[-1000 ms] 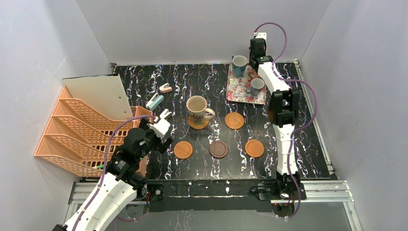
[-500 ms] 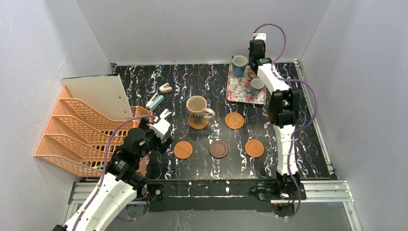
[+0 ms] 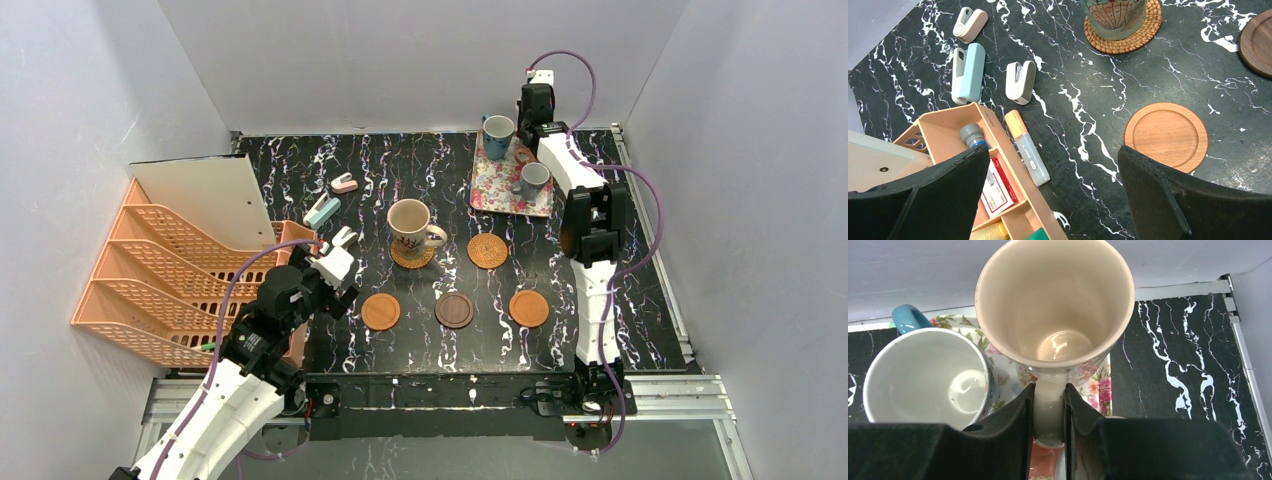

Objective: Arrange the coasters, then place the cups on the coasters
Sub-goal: Pick up the cup from the tray, then place the cup at the center of the board.

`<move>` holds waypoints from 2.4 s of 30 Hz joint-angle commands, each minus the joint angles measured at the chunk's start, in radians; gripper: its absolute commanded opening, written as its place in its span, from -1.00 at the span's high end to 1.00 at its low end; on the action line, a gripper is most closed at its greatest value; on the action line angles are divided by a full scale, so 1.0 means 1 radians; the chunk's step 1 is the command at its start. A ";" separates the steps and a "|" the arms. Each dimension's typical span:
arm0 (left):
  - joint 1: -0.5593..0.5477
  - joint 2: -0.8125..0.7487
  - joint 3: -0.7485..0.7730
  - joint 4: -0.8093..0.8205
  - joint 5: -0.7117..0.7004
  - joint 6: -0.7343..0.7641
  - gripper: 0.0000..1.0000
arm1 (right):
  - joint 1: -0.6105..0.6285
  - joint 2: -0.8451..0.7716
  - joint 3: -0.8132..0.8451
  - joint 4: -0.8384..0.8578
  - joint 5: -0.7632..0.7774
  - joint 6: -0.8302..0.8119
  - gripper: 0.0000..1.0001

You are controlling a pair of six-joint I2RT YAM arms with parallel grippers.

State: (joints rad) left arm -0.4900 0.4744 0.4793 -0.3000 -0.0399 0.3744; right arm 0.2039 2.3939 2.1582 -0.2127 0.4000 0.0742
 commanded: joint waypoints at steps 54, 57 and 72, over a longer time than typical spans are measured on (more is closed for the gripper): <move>0.020 -0.010 -0.007 -0.016 -0.003 0.012 -0.96 | 0.003 -0.401 -0.054 0.201 -0.029 -0.058 0.97; 0.021 -0.011 -0.007 -0.017 -0.002 0.010 -0.96 | 0.003 -0.433 -0.082 0.233 -0.009 -0.072 0.97; 0.021 -0.012 -0.007 -0.019 0.014 0.009 -0.96 | -0.192 -0.847 -0.685 0.606 -0.143 -0.100 0.97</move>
State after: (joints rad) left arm -0.4732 0.4740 0.4793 -0.3008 -0.0402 0.3820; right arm 0.1062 1.7031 1.4906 0.1383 0.3187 -0.0689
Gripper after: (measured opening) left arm 0.981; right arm 0.313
